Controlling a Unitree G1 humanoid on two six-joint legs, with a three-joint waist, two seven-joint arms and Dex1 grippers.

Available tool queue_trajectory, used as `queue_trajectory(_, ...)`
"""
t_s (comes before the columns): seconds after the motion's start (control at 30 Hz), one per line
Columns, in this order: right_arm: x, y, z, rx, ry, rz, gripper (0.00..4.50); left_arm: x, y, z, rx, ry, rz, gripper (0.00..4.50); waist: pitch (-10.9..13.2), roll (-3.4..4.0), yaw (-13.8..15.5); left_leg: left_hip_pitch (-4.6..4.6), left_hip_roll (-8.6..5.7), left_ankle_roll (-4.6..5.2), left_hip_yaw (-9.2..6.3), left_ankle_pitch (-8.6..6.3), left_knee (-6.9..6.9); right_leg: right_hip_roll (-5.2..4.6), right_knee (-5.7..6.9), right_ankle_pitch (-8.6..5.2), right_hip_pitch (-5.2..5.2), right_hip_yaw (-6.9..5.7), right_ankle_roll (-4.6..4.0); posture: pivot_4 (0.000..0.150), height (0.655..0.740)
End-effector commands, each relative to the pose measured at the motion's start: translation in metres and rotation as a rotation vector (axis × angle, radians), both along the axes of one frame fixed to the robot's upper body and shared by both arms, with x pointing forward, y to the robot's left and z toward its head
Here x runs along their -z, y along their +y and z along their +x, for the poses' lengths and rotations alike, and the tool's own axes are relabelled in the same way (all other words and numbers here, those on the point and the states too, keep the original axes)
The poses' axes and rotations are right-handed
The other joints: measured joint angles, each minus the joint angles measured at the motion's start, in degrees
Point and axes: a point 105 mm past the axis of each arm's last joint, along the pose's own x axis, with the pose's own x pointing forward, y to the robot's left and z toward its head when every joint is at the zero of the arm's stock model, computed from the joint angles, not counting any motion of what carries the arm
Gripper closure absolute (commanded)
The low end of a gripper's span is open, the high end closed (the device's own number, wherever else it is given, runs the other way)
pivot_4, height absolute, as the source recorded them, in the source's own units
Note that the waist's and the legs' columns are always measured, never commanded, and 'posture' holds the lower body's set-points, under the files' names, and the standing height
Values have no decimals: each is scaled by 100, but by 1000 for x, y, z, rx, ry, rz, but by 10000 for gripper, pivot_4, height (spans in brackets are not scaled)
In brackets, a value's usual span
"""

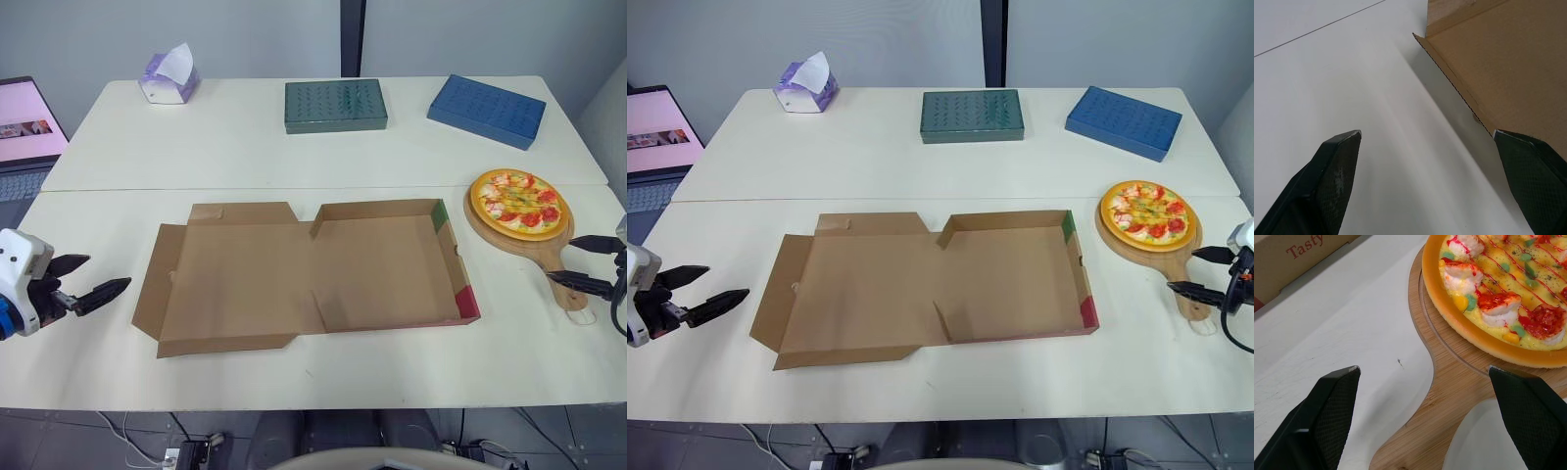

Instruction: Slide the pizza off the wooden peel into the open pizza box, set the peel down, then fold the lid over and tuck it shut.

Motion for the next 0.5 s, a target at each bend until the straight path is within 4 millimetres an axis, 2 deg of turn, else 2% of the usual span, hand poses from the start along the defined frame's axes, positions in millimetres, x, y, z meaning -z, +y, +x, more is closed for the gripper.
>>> queue_trajectory(0.03,-15,-2,-1,-1,-39,-18,244,-9,0,0,25,-9,22,0,0,0,0,0,0,0,0,0,0,0,0,0,0,0,0,1500,7400)
queue_trajectory(0.5,2,-15,-14,77,-12,-28,244,-17,-4,4,89,-43,11,0,1,-1,9,-1,0,1,6,0,0,0,0,1,-2,5,3,1500,7400)
